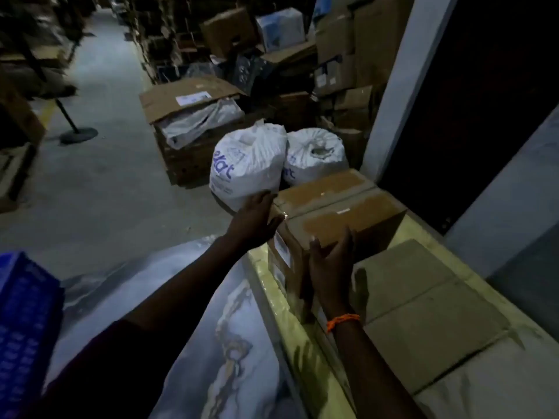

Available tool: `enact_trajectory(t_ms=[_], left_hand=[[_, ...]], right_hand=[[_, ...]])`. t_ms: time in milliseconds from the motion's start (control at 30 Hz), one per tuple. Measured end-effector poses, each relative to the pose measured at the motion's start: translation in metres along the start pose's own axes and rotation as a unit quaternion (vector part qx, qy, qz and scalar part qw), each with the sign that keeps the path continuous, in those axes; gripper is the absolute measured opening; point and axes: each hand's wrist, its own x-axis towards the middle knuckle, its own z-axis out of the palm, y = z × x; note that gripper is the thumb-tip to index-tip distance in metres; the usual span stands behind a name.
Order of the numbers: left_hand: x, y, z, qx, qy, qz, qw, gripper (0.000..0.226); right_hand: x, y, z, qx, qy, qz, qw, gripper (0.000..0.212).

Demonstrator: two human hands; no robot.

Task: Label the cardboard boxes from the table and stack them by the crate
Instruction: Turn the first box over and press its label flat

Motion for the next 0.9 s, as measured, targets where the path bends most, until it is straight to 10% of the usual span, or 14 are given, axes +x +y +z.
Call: enact_trajectory(t_ms=[200,367,567,900], left_hand=[[0.061,0.007,0.025,-0.059,-0.084,-0.156,0.982,0.082],[0.086,-0.002,0.046,-0.153,-0.094,-0.185,0.966,0.038],[0.060,-0.005,0.034,-0.228,-0.110,-0.232,0.939,0.065],[-0.066,-0.005,-0.043,-0.357,0.083,-0.326,0.872,0.056]], right_hand=[[0.011,0.028,0.010,0.026,-0.014,0.112,0.993,0.100],[0.020,0.035,0.016,0.054,-0.017,0.133,0.989,0.100],[0.023,0.017,0.004,0.110,0.011,0.172,0.979,0.097],[0.014,-0.016,0.011,0.149,-0.095,0.159,0.971,0.089]])
